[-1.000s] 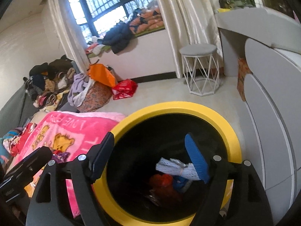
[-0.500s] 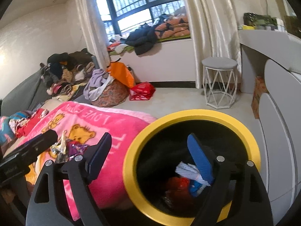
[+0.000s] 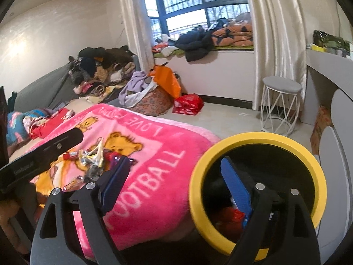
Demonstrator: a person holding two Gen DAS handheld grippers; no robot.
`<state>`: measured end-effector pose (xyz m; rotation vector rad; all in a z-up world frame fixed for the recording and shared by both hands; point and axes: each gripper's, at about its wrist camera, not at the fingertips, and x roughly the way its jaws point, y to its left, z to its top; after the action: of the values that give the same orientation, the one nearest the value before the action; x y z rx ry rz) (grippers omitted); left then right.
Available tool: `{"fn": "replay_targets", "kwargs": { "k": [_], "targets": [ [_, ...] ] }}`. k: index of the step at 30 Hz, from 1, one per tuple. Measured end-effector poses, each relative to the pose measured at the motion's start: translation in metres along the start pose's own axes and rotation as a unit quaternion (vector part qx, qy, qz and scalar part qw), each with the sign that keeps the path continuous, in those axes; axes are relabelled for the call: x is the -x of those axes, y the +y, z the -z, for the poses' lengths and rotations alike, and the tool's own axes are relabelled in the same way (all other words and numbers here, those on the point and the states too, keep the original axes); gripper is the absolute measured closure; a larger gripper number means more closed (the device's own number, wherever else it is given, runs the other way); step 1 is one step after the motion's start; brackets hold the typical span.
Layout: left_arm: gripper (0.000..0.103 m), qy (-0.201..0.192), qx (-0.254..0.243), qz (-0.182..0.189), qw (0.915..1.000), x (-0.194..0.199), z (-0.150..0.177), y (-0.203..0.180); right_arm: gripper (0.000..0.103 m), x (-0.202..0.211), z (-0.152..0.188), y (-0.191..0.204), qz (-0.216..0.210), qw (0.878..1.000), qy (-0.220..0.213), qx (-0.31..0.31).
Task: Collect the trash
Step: 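Move both tools back over the remaining wrappers on the blanket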
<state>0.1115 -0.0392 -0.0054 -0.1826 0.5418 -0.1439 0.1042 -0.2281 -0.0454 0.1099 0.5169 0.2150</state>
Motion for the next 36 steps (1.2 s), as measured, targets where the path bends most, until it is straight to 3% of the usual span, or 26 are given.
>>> {"fn": "replay_targets", "kwargs": {
  "k": [19,27,36],
  "targets": [
    [0.011,-0.003,0.079,-0.057,0.9953,0.007,-0.003,0.082,0.020,-0.028,0.004,0.077,-0.036,0.997,0.027,0.070],
    [0.011,0.010,0.107,-0.083,0.9907,0.005,0.002,0.118,0.020,-0.052,0.009,0.099,-0.047,0.995,0.048,0.078],
    [0.011,0.026,0.119,-0.089,0.9886,-0.004,0.005,0.141,0.020,-0.076,0.013,0.106,-0.046,0.994,0.070,0.065]
  ]
}}
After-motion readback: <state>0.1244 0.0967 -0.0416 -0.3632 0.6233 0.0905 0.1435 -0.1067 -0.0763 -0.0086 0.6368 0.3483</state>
